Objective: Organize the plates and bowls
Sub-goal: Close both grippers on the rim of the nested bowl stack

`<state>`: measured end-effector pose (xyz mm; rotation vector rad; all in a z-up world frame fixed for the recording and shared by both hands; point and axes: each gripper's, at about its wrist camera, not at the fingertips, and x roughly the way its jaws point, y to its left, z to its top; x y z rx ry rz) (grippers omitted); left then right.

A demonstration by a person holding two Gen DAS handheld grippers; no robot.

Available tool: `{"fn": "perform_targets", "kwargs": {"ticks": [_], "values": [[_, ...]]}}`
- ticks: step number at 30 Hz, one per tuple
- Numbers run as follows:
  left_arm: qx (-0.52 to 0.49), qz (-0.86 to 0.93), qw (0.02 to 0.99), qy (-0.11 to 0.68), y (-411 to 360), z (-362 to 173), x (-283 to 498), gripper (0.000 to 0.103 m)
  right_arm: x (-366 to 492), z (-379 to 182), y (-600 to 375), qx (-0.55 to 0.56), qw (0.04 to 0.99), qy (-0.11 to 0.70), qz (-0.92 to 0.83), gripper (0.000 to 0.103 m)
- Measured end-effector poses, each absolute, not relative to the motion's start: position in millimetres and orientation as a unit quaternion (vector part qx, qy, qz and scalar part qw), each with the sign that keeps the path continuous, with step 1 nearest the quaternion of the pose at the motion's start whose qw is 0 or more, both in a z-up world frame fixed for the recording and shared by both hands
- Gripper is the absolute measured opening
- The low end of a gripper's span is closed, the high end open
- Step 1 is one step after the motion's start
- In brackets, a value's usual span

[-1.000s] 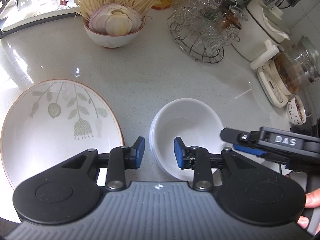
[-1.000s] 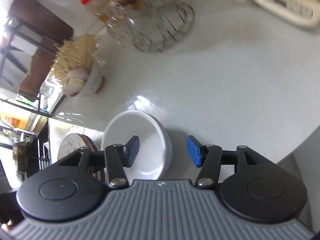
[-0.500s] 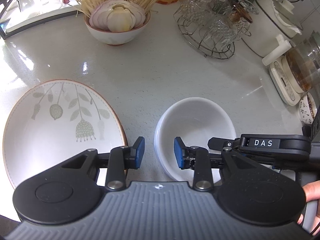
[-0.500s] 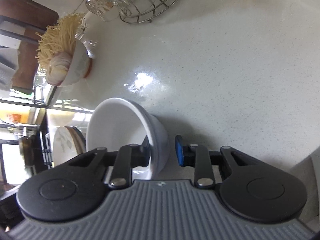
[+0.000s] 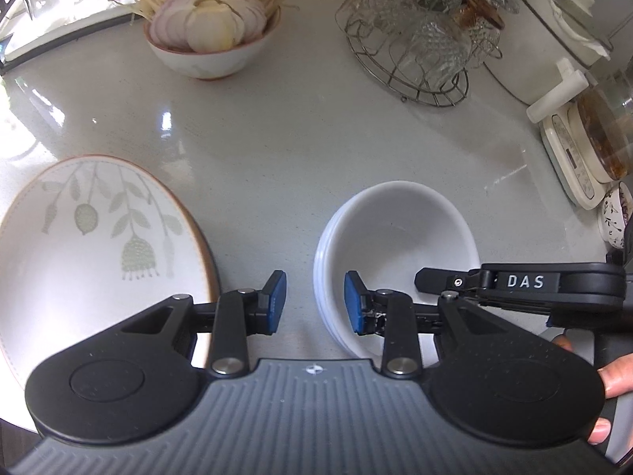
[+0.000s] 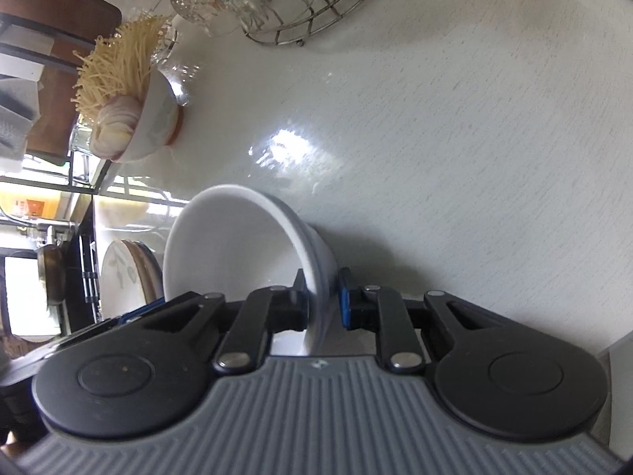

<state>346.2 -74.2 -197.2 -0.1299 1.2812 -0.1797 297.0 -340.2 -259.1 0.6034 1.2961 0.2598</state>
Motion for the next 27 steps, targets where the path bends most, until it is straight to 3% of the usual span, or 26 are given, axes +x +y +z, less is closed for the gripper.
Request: {"fn": "perform_targets", "kwargs": {"ticks": [27], "values": [[-0.098, -0.083, 0.761, 0.636, -122, -229, 369, 0.037, 314, -261, -381, 0.253, 0.743, 0.6, 0.154, 0.017]]}}
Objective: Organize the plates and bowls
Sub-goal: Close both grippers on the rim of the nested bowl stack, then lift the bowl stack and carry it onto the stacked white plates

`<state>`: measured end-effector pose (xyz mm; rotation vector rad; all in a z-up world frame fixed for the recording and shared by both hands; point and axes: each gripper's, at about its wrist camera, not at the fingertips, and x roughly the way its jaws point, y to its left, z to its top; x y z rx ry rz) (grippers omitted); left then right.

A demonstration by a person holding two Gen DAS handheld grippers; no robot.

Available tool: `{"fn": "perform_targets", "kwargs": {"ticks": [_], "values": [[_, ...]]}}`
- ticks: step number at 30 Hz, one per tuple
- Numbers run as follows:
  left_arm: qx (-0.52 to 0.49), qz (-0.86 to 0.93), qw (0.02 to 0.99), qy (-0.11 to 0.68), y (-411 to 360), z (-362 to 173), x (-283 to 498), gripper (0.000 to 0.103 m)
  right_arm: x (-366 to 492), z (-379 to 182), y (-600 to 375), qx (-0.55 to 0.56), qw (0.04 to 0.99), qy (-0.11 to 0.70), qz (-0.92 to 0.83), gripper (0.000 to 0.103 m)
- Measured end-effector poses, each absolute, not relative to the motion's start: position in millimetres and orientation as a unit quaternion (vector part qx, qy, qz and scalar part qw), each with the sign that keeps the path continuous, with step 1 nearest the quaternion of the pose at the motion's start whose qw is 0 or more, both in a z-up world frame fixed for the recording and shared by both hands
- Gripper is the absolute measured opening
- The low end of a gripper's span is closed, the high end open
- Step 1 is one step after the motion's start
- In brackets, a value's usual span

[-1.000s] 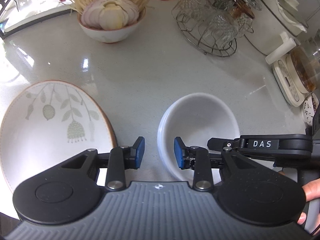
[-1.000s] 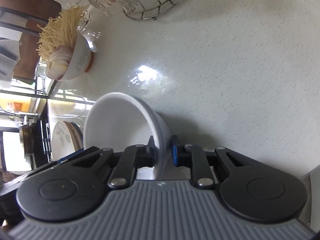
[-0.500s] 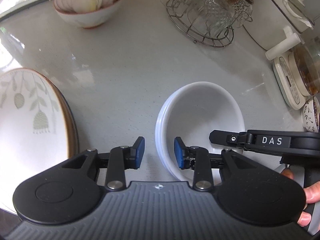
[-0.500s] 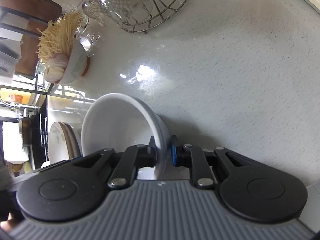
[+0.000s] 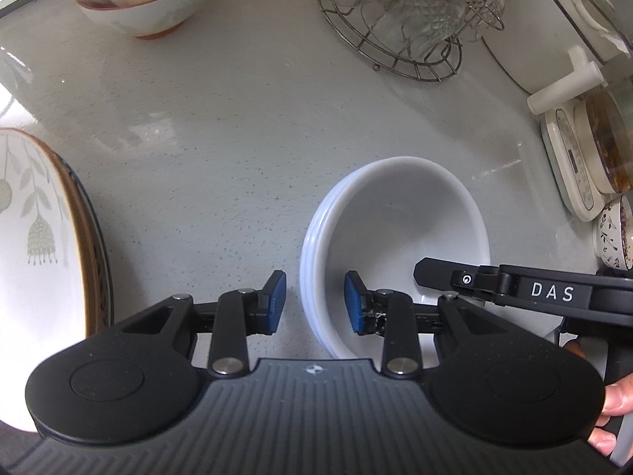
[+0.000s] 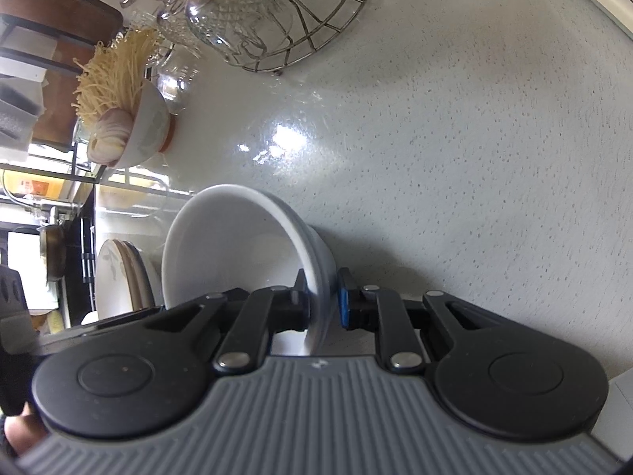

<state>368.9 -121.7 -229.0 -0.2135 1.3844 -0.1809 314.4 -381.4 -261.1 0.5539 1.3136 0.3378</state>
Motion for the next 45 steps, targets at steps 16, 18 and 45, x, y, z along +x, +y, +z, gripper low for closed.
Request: {"fn": "perform_targets", "kwargs": {"ticks": [16, 18, 45], "values": [[-0.126, -0.105, 0.751, 0.64, -118, -235, 366, 0.032, 311, -257, -379, 0.248, 0.749, 0.598, 0.14, 0.017], [-0.127, -0.106, 0.754, 0.636, -116, -232, 365, 0.032, 311, -254, -377, 0.247, 0.75, 0.597, 0.142, 0.017], [-0.202, -0.113, 0.8, 0.554, -27, -154, 353, 0.032, 307, -171, -310, 0.225, 0.795, 0.54, 0.159, 0.018]]}}
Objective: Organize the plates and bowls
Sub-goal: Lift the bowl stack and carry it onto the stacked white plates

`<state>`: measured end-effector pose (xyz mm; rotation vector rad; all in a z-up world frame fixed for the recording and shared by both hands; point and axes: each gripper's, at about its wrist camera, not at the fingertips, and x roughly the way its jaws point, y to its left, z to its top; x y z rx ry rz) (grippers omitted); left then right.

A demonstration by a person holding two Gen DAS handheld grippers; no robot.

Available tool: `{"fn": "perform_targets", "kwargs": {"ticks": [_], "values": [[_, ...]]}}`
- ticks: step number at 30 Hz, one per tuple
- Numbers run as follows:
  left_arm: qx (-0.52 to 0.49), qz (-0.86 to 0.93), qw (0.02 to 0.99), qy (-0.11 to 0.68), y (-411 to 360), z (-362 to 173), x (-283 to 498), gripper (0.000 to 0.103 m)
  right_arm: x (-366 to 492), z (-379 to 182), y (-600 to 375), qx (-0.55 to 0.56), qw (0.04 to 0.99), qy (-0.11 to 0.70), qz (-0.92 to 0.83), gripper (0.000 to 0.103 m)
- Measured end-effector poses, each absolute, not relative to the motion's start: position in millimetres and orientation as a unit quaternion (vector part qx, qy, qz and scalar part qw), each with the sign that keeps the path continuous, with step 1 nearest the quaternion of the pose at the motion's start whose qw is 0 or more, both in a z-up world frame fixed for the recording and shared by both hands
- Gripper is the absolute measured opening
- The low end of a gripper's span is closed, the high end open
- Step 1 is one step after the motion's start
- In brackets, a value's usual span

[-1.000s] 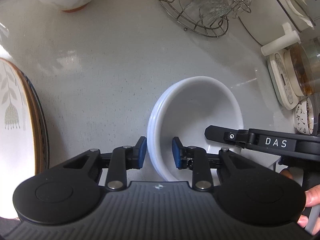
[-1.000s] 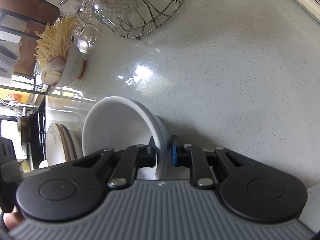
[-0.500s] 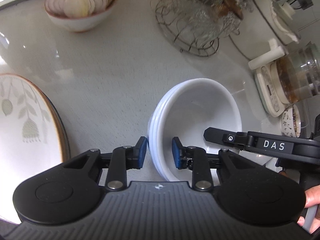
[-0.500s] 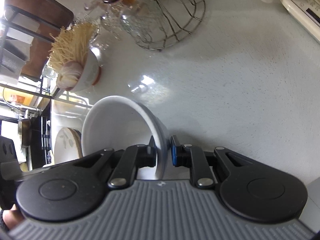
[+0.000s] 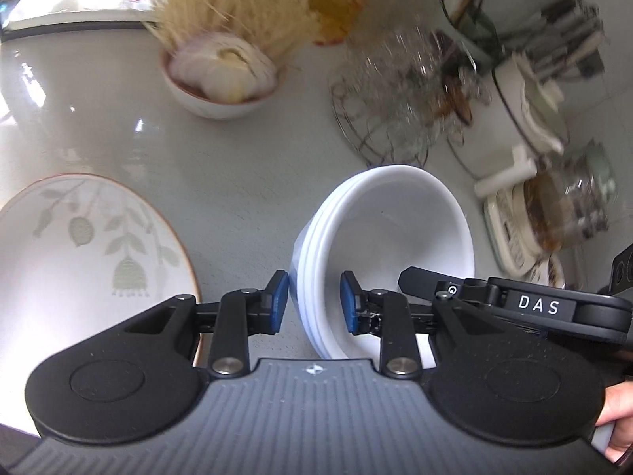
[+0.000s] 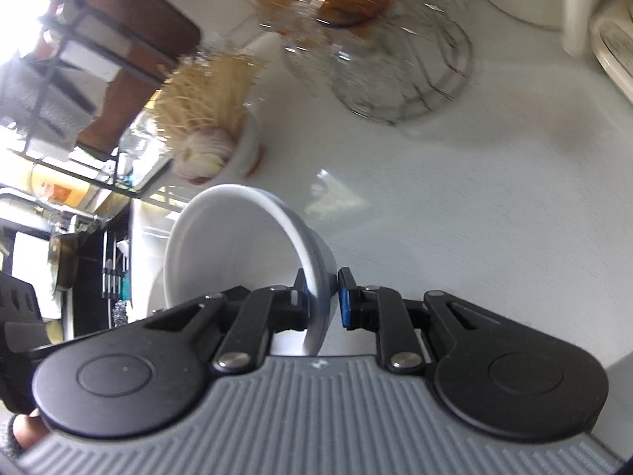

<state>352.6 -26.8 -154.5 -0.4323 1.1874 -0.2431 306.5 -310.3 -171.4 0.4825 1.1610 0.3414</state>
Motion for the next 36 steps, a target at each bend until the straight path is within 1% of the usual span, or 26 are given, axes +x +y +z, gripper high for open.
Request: {"fn": "perform_targets", "kwargs": {"ticks": [8, 17, 25, 36], "values": [[-0.236, -0.059, 0.816, 0.523, 15, -140, 328, 0.032, 314, -162, -271, 0.192, 0.789, 0.543, 0.213, 0.017], [-0.279, 0.027, 0.82, 0.498, 64, -143, 298, 0.032, 313, -167, -212, 0.136, 0.768, 0.56, 0.278, 0.018], [-0.297, 0.088, 0.806, 0.505, 89, -164, 272, 0.032, 311, -186, -170, 0.101, 0.74, 0.583, 0.318, 0.018], [-0.302, 0.121, 0.789, 0.521, 103, -182, 267, 0.033, 312, -196, -141, 0.058, 0.731, 0.587, 0.342, 0.019]]}}
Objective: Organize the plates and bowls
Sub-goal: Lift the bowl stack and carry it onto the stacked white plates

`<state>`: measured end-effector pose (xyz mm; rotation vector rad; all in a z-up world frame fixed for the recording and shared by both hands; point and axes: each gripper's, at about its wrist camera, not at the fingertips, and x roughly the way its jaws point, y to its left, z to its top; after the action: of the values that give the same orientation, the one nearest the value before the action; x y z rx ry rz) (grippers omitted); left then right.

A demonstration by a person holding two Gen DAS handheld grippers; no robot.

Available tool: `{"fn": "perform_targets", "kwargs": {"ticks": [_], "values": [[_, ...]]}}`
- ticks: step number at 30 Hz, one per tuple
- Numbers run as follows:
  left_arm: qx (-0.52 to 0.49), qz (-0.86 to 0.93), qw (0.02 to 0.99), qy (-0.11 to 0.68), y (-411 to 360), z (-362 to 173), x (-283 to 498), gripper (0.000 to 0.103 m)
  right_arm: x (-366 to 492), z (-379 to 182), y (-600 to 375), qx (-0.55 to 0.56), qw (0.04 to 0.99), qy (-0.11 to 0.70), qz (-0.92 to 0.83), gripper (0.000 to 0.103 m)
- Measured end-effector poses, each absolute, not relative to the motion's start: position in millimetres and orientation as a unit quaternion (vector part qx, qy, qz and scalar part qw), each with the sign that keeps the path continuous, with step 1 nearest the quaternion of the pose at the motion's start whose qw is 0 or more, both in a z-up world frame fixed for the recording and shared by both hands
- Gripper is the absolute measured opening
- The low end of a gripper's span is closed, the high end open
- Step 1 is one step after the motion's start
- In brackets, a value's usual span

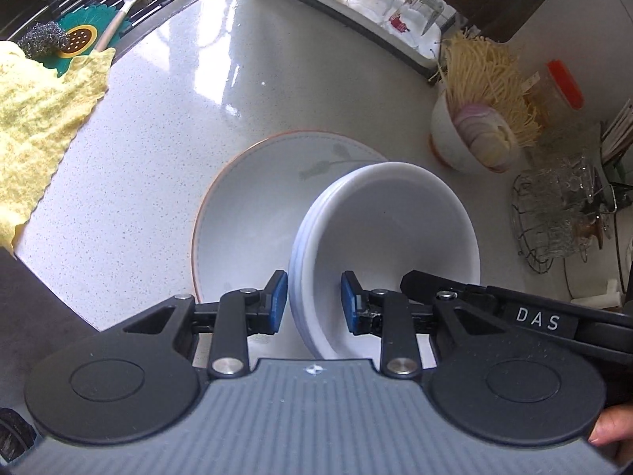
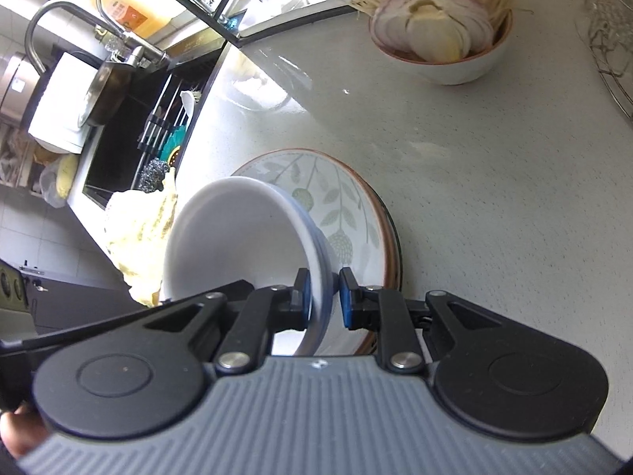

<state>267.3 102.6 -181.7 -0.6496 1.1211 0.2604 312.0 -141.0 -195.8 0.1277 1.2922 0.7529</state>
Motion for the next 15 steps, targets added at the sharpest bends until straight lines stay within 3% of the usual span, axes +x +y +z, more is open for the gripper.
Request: {"fn": "perform_targets", "kwargs": {"ticks": [15], "values": [[-0.314, 0.127, 0.78, 0.527, 105, -197, 266, 0.033, 311, -205, -130, 0.039, 0.728, 0.597, 0.335, 0.019]]}}
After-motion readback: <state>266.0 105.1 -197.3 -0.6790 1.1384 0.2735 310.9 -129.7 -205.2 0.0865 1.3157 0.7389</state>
